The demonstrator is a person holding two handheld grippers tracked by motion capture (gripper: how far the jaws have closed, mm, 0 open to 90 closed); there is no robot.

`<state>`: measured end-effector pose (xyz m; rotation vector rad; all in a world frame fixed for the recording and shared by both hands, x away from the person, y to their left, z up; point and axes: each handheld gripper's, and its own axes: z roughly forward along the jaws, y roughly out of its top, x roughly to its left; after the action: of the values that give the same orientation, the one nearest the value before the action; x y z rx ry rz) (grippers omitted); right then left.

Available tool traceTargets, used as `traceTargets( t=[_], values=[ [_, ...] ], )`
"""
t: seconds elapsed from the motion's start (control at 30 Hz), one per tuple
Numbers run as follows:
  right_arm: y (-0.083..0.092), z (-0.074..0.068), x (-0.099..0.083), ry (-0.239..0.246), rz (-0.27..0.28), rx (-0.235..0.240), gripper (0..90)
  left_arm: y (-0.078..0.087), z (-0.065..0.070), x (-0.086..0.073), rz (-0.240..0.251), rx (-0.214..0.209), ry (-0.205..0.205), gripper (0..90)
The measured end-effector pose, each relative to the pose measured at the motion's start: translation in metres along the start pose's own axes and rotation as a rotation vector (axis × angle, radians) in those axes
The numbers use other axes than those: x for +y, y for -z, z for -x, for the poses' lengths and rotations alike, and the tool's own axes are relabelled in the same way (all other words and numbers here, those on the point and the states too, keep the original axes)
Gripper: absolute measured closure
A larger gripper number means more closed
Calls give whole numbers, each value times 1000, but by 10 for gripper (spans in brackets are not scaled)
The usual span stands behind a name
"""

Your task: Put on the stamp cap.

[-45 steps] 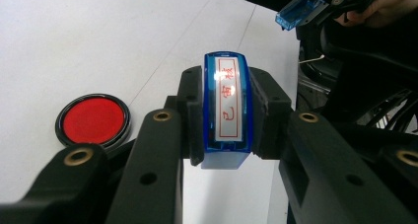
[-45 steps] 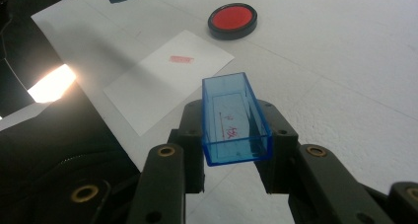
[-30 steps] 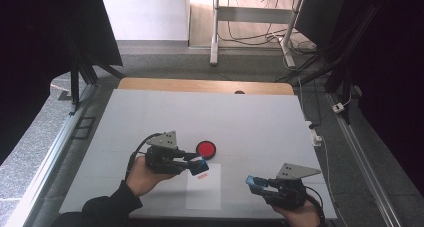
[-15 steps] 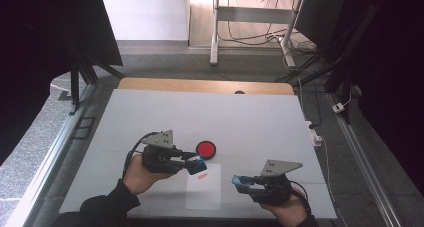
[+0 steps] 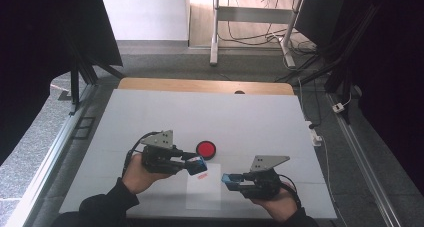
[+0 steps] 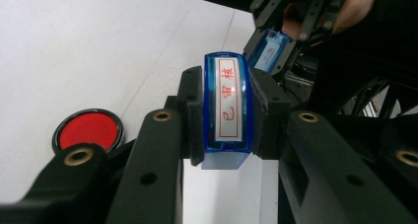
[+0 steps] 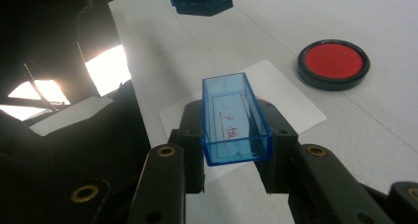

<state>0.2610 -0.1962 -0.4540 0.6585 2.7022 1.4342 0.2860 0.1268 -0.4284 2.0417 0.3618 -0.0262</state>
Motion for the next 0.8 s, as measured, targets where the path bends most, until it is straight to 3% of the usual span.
traceTargets(
  t=[0.23,0.8],
  values=[
    [-10,-1,6,45,-18,29,677,1,3,2,2,-6,-43,704],
    [-36,1,20,68,6,137,678,3,6,5,14,-56,-91,705]
  ],
)
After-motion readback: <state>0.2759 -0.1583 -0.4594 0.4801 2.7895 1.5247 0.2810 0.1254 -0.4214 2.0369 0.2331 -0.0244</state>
